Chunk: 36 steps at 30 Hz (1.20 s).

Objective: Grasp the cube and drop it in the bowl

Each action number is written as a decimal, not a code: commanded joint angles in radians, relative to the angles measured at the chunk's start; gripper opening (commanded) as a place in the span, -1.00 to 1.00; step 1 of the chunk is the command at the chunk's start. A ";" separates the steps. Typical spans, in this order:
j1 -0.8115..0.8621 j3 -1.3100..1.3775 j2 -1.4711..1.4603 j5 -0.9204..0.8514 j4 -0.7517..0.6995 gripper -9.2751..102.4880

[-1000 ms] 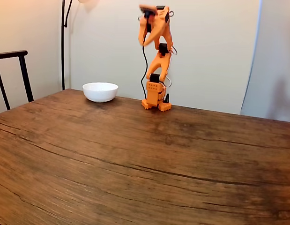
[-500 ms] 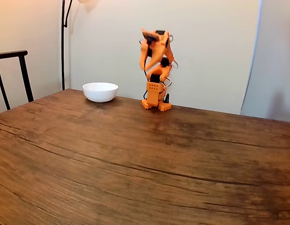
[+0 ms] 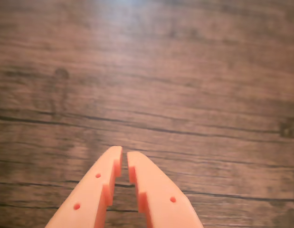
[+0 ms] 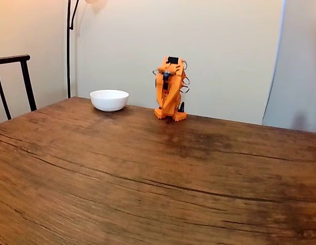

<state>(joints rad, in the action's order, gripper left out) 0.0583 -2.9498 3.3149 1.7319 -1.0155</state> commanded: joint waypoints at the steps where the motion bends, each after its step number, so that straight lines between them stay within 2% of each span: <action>1: -0.008 -0.031 0.009 -0.005 0.029 -0.84; 9: -0.008 -0.161 0.009 -0.008 0.061 -0.84; 16: 0.005 -0.161 0.005 0.002 0.043 -0.83; 33: 0.006 -0.161 0.006 -0.003 -0.345 -0.83; 36: 0.006 -0.161 0.008 0.003 -0.345 -0.83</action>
<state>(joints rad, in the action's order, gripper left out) 0.0660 -3.1124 3.3349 1.7349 -1.3008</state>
